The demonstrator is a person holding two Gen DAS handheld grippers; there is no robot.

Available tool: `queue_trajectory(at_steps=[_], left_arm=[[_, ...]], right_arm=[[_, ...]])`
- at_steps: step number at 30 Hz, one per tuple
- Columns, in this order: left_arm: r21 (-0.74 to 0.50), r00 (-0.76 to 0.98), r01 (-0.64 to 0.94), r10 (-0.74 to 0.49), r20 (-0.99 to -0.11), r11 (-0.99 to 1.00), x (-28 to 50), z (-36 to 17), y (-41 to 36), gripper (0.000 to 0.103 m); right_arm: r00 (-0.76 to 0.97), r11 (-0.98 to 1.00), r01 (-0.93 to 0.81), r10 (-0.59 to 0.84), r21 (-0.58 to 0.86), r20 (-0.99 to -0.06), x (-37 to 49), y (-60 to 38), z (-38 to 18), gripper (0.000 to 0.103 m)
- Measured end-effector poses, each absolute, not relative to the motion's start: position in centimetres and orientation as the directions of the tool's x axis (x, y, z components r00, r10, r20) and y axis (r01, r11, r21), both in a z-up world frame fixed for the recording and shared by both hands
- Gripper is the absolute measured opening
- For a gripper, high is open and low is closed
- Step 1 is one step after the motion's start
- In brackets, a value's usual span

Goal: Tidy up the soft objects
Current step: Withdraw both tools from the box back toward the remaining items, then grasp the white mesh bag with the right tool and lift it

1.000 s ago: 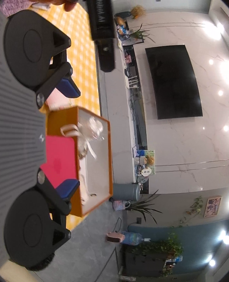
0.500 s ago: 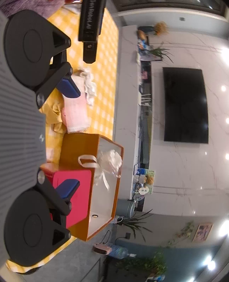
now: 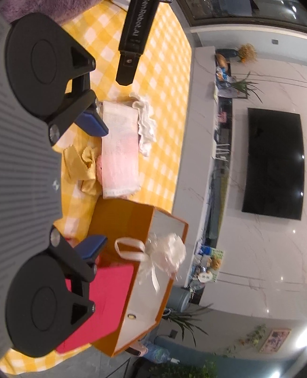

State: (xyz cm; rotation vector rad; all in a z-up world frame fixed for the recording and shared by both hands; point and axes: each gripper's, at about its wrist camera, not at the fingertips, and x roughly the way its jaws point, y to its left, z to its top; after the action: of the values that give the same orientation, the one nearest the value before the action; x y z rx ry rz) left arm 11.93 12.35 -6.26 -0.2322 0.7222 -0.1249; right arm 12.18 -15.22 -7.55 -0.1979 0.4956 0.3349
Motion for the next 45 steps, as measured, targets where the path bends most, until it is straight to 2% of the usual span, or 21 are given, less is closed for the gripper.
queue_trajectory(at_steps=[6,13,20,24,25,26,32,33,34,37,45], left_arm=[[-0.268,0.72,0.013,-0.195,-0.666,0.963,13.8,-7.2,13.0,0.091],[-0.231,0.692,-0.011,-0.16,-0.704,0.973,15.8,-7.5,13.4,0.091],[-0.253,0.666,-0.037,-0.165,-0.728,0.967,16.7,-9.0,13.9,0.091],[-0.271,0.668,-0.044,-0.173,-0.724,0.962,16.6,-9.2,14.1,0.091],[-0.272,0.666,-0.049,-0.171,-0.726,0.961,16.6,-9.2,14.2,0.091],[-0.27,0.664,-0.054,-0.168,-0.729,0.961,16.7,-9.3,14.2,0.091],[-0.258,0.665,-0.05,-0.161,-0.73,0.965,16.6,-9.4,14.0,0.091],[-0.258,0.666,-0.05,-0.16,-0.729,0.965,16.5,-9.4,14.0,0.091],[-0.259,0.668,-0.051,-0.16,-0.727,0.965,16.4,-9.4,14.0,0.091],[-0.262,0.678,-0.05,-0.16,-0.717,0.964,16.1,-9.1,14.0,0.09],[-0.293,0.707,0.01,-0.214,-0.674,0.956,14.7,-8.3,13.3,0.09]], right_arm=[[0.782,0.892,-0.437,0.313,-0.117,-0.539,15.1,-12.9,-9.0,0.09],[0.73,0.817,-0.554,0.385,-0.159,-0.565,18.3,-9.5,-10.1,0.1],[0.67,0.754,-0.629,0.403,-0.189,-0.623,20.8,-7.6,-12.0,0.1],[0.616,0.768,-0.63,0.403,-0.116,-0.677,22.5,-7.8,-13.2,0.099],[0.608,0.775,-0.625,0.411,-0.091,-0.679,22.7,-8.0,-13.2,0.09],[0.608,0.784,-0.617,0.417,-0.071,-0.676,22.8,-8.1,-13.2,0.073],[0.575,0.777,-0.629,0.444,-0.025,-0.687,22.7,-8.1,-12.7,0.029],[0.573,0.776,-0.631,0.448,-0.02,-0.686,22.6,-8.3,-12.5,0.008],[0.562,0.774,-0.634,0.457,-0.004,-0.69,22.6,-8.4,-12.4,0.0],[0.561,0.789,-0.614,0.459,0.026,-0.689,22.5,-9.2,-12.0,0.0],[0.627,0.797,-0.603,0.485,0.013,-0.609,19.6,-11.1,-8.4,0.0]])
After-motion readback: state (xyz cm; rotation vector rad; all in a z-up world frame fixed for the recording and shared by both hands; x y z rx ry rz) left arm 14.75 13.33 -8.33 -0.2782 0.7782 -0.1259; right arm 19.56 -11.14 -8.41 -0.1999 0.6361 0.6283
